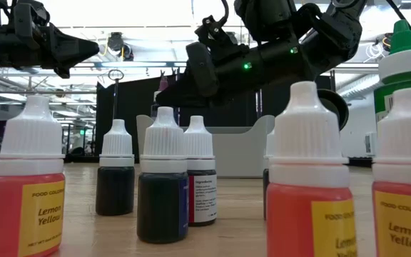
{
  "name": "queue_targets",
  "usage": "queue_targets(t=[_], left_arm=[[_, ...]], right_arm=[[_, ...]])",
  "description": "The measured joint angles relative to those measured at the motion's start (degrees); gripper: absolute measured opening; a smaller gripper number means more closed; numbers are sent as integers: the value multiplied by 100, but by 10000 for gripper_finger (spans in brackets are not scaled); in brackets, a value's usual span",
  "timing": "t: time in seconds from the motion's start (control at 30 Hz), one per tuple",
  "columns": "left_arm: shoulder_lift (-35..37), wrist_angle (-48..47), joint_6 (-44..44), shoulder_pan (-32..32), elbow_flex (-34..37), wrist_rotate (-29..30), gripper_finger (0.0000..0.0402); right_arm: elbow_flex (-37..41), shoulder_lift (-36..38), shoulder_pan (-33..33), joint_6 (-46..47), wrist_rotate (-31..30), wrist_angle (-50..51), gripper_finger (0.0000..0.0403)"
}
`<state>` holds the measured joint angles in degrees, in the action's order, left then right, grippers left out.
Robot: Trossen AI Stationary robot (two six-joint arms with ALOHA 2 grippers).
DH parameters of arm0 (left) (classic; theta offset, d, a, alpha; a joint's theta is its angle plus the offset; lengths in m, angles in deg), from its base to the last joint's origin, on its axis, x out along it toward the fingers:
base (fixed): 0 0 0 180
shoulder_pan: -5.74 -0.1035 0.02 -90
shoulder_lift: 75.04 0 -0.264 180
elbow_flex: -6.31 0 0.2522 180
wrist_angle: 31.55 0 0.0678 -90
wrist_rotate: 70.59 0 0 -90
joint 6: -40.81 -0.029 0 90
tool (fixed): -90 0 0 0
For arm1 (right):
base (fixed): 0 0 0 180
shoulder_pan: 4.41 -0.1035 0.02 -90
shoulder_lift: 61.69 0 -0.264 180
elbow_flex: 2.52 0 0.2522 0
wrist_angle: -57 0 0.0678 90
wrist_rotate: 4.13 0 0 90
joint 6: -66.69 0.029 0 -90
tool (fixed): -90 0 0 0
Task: Pick & Place food coloring
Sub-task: Put the big purple food coloring bottle into the gray bin
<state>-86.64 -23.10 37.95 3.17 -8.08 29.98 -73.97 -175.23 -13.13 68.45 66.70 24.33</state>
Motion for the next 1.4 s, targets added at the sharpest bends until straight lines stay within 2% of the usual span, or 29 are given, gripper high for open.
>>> queue_targets(t=[0.17, 0.37, 0.53, 0.7, 0.93, 1.4], left_arm=[[0, 35, 2, 2, 0, 2, 51], [0, 35, 2, 1, 0, 2, 51], [0, 34, -176, 1, 0, 3, 51], [-1, 28, -197, 1, 0, 3, 51], [-2, -14, -192, 0, 0, 2, 51], [-2, -13, -177, 1, 0, 2, 51]], right_arm=[[0, 0, -1, 137, -48, -50, 115], [0, 0, -36, 304, -485, -11, 116], [-27, -310, -39, 313, -394, -408, 116], [-390, -754, -38, 199, -350, -451, 116], [-442, -807, -38, 164, -343, -461, 118], [-444, -807, -34, 206, -327, -433, 182]])
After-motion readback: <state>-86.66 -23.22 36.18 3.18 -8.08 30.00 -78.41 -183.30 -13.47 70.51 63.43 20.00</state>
